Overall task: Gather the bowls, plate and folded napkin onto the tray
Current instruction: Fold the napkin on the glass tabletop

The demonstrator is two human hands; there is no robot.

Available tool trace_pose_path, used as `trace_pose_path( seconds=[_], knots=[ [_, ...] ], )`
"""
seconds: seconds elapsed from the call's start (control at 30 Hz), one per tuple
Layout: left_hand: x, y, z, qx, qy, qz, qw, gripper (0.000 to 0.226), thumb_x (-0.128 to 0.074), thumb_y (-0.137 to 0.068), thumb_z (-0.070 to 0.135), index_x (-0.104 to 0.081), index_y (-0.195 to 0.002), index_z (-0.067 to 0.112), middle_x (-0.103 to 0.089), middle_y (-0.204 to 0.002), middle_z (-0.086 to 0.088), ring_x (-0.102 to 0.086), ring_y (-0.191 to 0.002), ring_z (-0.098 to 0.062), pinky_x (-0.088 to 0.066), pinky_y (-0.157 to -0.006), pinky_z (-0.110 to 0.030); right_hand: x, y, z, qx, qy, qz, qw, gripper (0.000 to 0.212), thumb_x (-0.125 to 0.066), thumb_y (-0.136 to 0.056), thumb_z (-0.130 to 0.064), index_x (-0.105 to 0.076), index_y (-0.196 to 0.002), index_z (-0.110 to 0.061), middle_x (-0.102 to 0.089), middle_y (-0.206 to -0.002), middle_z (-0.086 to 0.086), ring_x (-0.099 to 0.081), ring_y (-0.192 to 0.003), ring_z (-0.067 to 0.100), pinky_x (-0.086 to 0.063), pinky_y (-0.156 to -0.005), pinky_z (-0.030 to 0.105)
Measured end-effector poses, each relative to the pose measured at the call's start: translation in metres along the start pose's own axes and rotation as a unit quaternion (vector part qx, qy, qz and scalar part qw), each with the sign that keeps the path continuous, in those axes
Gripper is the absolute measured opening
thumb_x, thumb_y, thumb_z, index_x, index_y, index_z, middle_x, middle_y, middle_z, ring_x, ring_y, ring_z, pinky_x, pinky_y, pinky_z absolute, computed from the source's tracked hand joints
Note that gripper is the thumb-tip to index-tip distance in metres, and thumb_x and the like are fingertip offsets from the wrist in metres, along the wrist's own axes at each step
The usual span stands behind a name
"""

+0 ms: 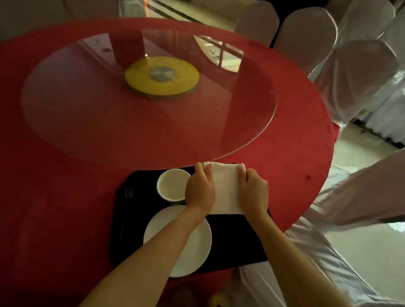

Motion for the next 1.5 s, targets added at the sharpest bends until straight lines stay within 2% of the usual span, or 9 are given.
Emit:
trace_pose_path(
  seconds=[0.2, 0.47, 0.63, 0.73, 0.83, 0.93, 1.03, 1.2, 1.5],
  knots=[
    [-0.01, 0.031, 0.008, 0.007, 0.009, -0.036, 0.999, 0.027, -0.03, -0.097, 0.035, -0.041, -0.082, 0.015, -0.047, -0.064, 0.011, -0.051, -0.069, -0.022, -0.034, -0.063, -0.032, 0.023, 0.022, 0.02, -0.004, 0.005, 0.018, 1.0, 0.047, -0.037, -0.097, -0.039, -0.052, -0.067, -0.006, -0.057, -0.06, 0.004, -0.053, -0.055, 0.019, -0.034, -0.049, 0.031],
    [-0.044, 0.081, -0.018, 0.082, -0.007, -0.041, 0.996, 0.03, -0.03, -0.097, 0.039, -0.042, -0.082, 0.015, -0.055, -0.073, 0.0, -0.052, -0.068, -0.021, -0.037, -0.06, -0.033, 0.029, 0.049, 0.075, -0.042, 0.01, -0.03, 0.999, 0.046, -0.039, -0.096, -0.041, -0.053, -0.068, -0.008, -0.059, -0.064, 0.006, -0.057, -0.063, 0.026, -0.036, -0.057, 0.032],
    [-0.058, 0.091, -0.038, 0.146, -0.036, -0.124, 0.981, 0.028, -0.039, -0.096, 0.034, -0.045, -0.083, 0.009, -0.048, -0.068, 0.002, -0.049, -0.071, -0.022, -0.033, -0.058, -0.033, 0.029, 0.047, 0.105, -0.047, 0.044, -0.09, 0.994, 0.043, -0.037, -0.097, -0.039, -0.053, -0.077, -0.005, -0.065, -0.079, 0.016, -0.059, -0.074, 0.033, -0.039, -0.062, 0.035],
    [-0.058, 0.09, -0.045, 0.189, -0.024, -0.133, 0.973, 0.024, -0.05, -0.092, 0.031, -0.055, -0.102, 0.011, -0.059, -0.087, -0.001, -0.054, -0.078, -0.016, -0.04, -0.057, -0.026, 0.028, 0.038, 0.118, -0.03, 0.047, -0.138, 0.989, 0.034, -0.038, -0.097, -0.033, -0.055, -0.09, -0.004, -0.065, -0.088, 0.016, -0.06, -0.08, 0.033, -0.041, -0.065, 0.037],
    [-0.059, 0.089, -0.048, 0.217, -0.024, -0.14, 0.966, 0.048, -0.058, -0.087, 0.019, -0.043, -0.132, 0.011, -0.061, -0.11, -0.007, -0.058, -0.094, -0.019, -0.045, -0.072, -0.028, 0.026, 0.036, 0.125, -0.019, 0.032, -0.17, 0.985, 0.026, -0.039, -0.097, -0.026, -0.053, -0.102, -0.005, -0.063, -0.094, 0.013, -0.06, -0.084, 0.032, -0.039, -0.065, 0.034],
    [-0.065, 0.092, -0.049, 0.225, -0.045, -0.144, 0.963, 0.061, -0.06, -0.084, 0.009, -0.034, -0.139, 0.011, -0.058, -0.126, -0.011, -0.057, -0.111, -0.026, -0.046, -0.084, -0.032, 0.023, 0.037, 0.13, -0.011, 0.013, -0.201, 0.979, 0.028, -0.043, -0.095, -0.019, -0.049, -0.118, -0.005, -0.061, -0.11, 0.014, -0.058, -0.098, 0.031, -0.041, -0.075, 0.035],
    [-0.071, 0.095, -0.048, 0.219, -0.08, -0.143, 0.962, 0.056, -0.056, -0.082, 0.005, -0.039, -0.136, 0.011, -0.059, -0.125, -0.013, -0.057, -0.11, -0.028, -0.049, -0.086, -0.037, 0.021, 0.039, 0.129, 0.002, 0.023, -0.204, 0.979, 0.035, -0.042, -0.093, -0.013, -0.044, -0.127, -0.005, -0.055, -0.12, 0.015, -0.055, -0.103, 0.03, -0.04, -0.076, 0.033],
    [-0.075, 0.097, -0.048, 0.191, -0.113, -0.117, 0.968, 0.041, -0.051, -0.079, 0.0, -0.053, -0.12, 0.009, -0.064, -0.111, -0.016, -0.06, -0.1, -0.031, -0.051, -0.082, -0.04, 0.014, 0.047, 0.124, 0.064, 0.108, -0.225, 0.966, 0.039, -0.04, -0.09, -0.002, -0.039, -0.129, -0.002, -0.051, -0.112, 0.019, -0.05, -0.096, 0.032, -0.04, -0.071, 0.032],
    [-0.076, 0.097, -0.05, 0.147, -0.195, -0.113, 0.963, 0.042, -0.046, -0.081, -0.004, -0.048, -0.121, 0.009, -0.06, -0.112, -0.016, -0.058, -0.1, -0.031, -0.047, -0.078, -0.035, 0.004, 0.061, 0.125, 0.072, 0.166, -0.249, 0.951, 0.037, -0.037, -0.09, -0.003, -0.039, -0.128, 0.0, -0.049, -0.115, 0.016, -0.043, -0.106, 0.029, -0.049, -0.082, 0.039]
  ],
)
Point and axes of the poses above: each hand's wrist, its own y-axis away from the middle knuckle, its own x-axis out of the back of the hand, z = x × y, the point moved 2 cm from there along -y, towards the middle knuckle
